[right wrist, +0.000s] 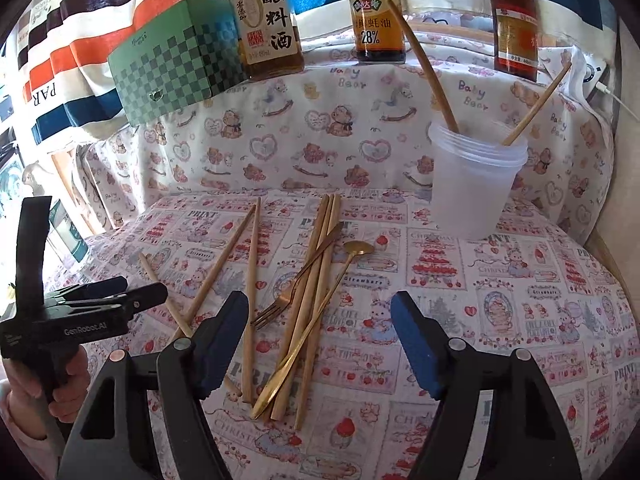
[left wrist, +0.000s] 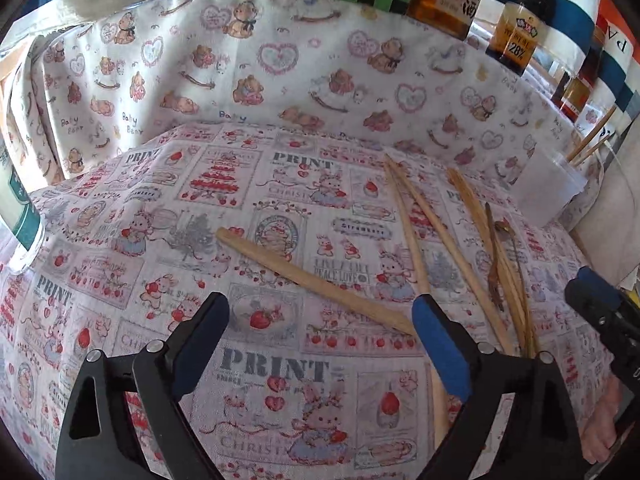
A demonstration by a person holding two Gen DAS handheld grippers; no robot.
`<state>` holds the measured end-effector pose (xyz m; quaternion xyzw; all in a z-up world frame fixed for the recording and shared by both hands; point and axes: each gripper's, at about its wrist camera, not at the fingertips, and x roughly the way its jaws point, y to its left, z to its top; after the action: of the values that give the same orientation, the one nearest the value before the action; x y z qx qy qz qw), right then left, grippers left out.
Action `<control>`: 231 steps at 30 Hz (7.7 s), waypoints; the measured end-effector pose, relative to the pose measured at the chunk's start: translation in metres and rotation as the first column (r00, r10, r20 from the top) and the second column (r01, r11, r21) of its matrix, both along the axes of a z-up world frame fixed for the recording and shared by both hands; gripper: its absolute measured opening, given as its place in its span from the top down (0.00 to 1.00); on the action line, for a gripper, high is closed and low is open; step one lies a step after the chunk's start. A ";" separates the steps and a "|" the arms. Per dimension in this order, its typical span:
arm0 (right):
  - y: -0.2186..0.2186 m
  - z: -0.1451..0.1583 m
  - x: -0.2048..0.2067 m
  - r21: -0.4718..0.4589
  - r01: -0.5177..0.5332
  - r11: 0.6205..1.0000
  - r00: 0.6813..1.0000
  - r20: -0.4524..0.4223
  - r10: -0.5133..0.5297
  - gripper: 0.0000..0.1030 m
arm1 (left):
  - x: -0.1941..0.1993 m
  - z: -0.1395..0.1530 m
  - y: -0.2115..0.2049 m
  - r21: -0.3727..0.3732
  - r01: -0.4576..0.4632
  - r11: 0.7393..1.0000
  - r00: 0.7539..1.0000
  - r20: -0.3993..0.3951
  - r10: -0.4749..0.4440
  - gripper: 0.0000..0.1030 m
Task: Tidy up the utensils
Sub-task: 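Withdraw the left tool from the cup back toward the utensils, then close the left tool on another wooden chopstick, then lift the chopstick upright with the left tool toward the clear cup, then hold the chopstick above the cup with the left tool while the right tool grasps a gold spoon, then carry the chopstick and gold spoon over the clear cup with both tools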
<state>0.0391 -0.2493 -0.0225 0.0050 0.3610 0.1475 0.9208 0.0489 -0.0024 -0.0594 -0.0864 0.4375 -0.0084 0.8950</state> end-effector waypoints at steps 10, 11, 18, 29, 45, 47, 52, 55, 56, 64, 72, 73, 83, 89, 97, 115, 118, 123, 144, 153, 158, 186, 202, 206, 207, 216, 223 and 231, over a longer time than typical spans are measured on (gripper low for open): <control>-0.017 0.007 0.004 0.051 0.046 0.998 0.999 -0.013 -0.045 0.27 | 0.007 0.001 0.014 0.001 -0.014 1.000 1.000 -0.006 0.014 0.82; -0.019 0.007 0.004 0.054 0.054 0.997 0.998 -0.012 -0.054 0.27 | 0.007 0.002 0.019 -0.042 -0.007 0.999 1.000 -0.006 0.007 0.85; -0.023 0.008 0.006 0.068 0.064 0.996 0.998 -0.022 -0.063 0.27 | -0.001 0.021 0.029 -0.139 0.044 0.989 0.999 0.036 -0.039 1.00; -0.019 0.011 -0.001 0.063 0.040 0.997 0.999 -0.016 -0.039 0.27 | 0.009 0.019 0.043 -0.135 -0.032 0.990 0.999 -0.036 0.027 0.53; -0.026 0.012 0.001 0.045 0.088 0.995 0.996 -0.005 -0.088 0.27 | 0.074 0.008 0.038 -0.025 -0.036 0.999 0.977 -0.213 0.030 0.86; -0.026 0.009 0.004 0.062 0.073 0.995 0.997 -0.035 -0.071 0.27 | 0.075 0.007 0.033 -0.001 -0.027 1.000 0.980 -0.196 0.026 0.87; -0.022 0.003 0.007 0.062 0.062 0.996 0.996 -0.064 -0.058 0.27 | 0.082 0.004 0.015 0.108 -0.025 0.994 0.988 -0.151 0.041 0.87; -0.019 0.003 0.006 -0.012 0.092 0.996 0.996 -0.019 -0.092 0.27 | 0.085 0.003 0.007 0.157 -0.026 0.987 0.989 -0.137 0.048 0.87; -0.020 0.003 0.007 -0.013 0.093 0.996 0.995 -0.017 -0.093 0.27 | 0.085 0.003 0.006 0.156 -0.027 0.987 0.990 -0.132 0.048 0.87; -0.028 0.013 0.002 0.009 0.121 0.993 0.993 0.008 -0.121 0.27 | 0.075 0.009 0.031 -0.051 -0.054 0.997 0.993 -0.109 0.048 0.93; -0.027 0.014 0.002 0.024 0.100 0.995 0.995 0.002 -0.101 0.27 | 0.011 0.096 0.020 -0.014 -0.091 0.996 0.922 0.377 0.089 0.95; -0.027 0.013 0.002 0.021 0.100 0.995 0.995 0.000 -0.100 0.28 | 0.000 0.110 0.015 -0.005 -0.080 0.997 0.889 0.451 0.074 0.95; -0.037 0.019 0.001 0.036 0.145 0.989 0.989 0.033 -0.146 0.33 | -0.113 0.162 -0.031 0.086 -0.068 0.994 0.578 0.815 -0.031 0.95; -0.040 0.021 -0.002 0.055 0.152 0.987 0.987 0.052 -0.155 0.33 | -0.138 0.148 -0.047 0.129 -0.162 0.978 0.480 0.876 -0.036 0.95; -0.039 0.019 0.000 0.057 0.145 0.988 0.988 0.037 -0.147 0.33 | -0.130 0.134 -0.046 0.126 -0.094 0.988 0.533 0.844 -0.057 0.95; -0.037 0.020 -0.002 0.084 0.108 0.991 0.994 0.013 -0.109 0.33 | -0.175 0.142 -0.006 0.055 0.008 0.998 0.745 0.666 -0.043 0.94; -0.038 0.019 -0.001 0.083 0.113 0.990 0.993 0.007 -0.114 0.33 | -0.161 0.135 -0.002 -0.001 0.025 1.000 0.785 0.619 -0.019 0.94; -0.039 0.018 0.000 0.101 0.106 0.989 0.994 -0.015 -0.105 0.33 | -0.153 0.128 -0.001 -0.012 0.051 0.999 0.801 0.598 -0.034 0.94; -0.036 0.022 -0.003 0.107 0.076 0.991 0.997 -0.027 -0.073 0.33 | -0.115 0.082 -0.014 0.052 0.096 0.994 0.897 0.429 -0.109 0.94; -0.021 0.007 0.001 0.133 -0.023 0.991 0.991 -0.130 0.041 0.50 | -0.103 0.103 -0.012 0.029 0.082 0.996 0.878 0.470 -0.087 0.94; 0.007 -0.014 0.006 0.055 -0.096 0.994 0.972 -0.212 0.106 0.62 | -0.086 0.137 -0.015 0.012 0.051 0.999 0.835 0.548 -0.049 0.94; -0.029 0.022 -0.011 0.085 0.061 0.995 0.996 0.062 -0.067 0.98 | -0.077 0.112 0.018 -0.081 -0.027 0.996 0.811 0.580 0.069 0.94; -0.062 0.058 -0.030 0.278 0.078 0.957 0.970 0.200 -0.137 0.98 | -0.076 0.108 0.013 -0.098 0.006 0.995 0.837 0.545 0.048 0.94; -0.061 0.062 -0.033 0.277 0.061 0.959 0.970 0.210 -0.122 0.98 | -0.080 0.110 0.008 -0.075 0.005 0.997 0.823 0.566 0.038 0.94; -0.061 0.064 -0.034 0.264 0.068 0.962 0.969 0.214 -0.127 0.98 | -0.084 0.112 0.007 -0.090 0.011 0.996 0.819 0.573 0.043 0.94; -0.080 0.096 -0.036 0.143 0.076 0.987 0.977 0.189 -0.103 0.98 | -0.079 0.171 -0.042 -0.084 0.105 0.991 0.757 0.653 -0.024 0.94; -0.113 0.125 -0.026 0.109 0.152 0.982 0.960 0.221 -0.173 0.98 | -0.042 0.215 -0.089 -0.176 0.203 0.963 0.722 0.692 -0.025 0.94; -0.119 0.140 0.045 0.084 0.118 0.989 0.986 0.106 -0.127 0.98 | 0.034 0.211 -0.159 -0.120 0.250 0.961 0.737 0.667 -0.109 0.94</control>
<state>0.0837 -0.3688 0.1173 0.0546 0.3024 0.1044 0.9459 0.0825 -0.1615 0.1521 -0.1255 0.1004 -0.1691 0.9724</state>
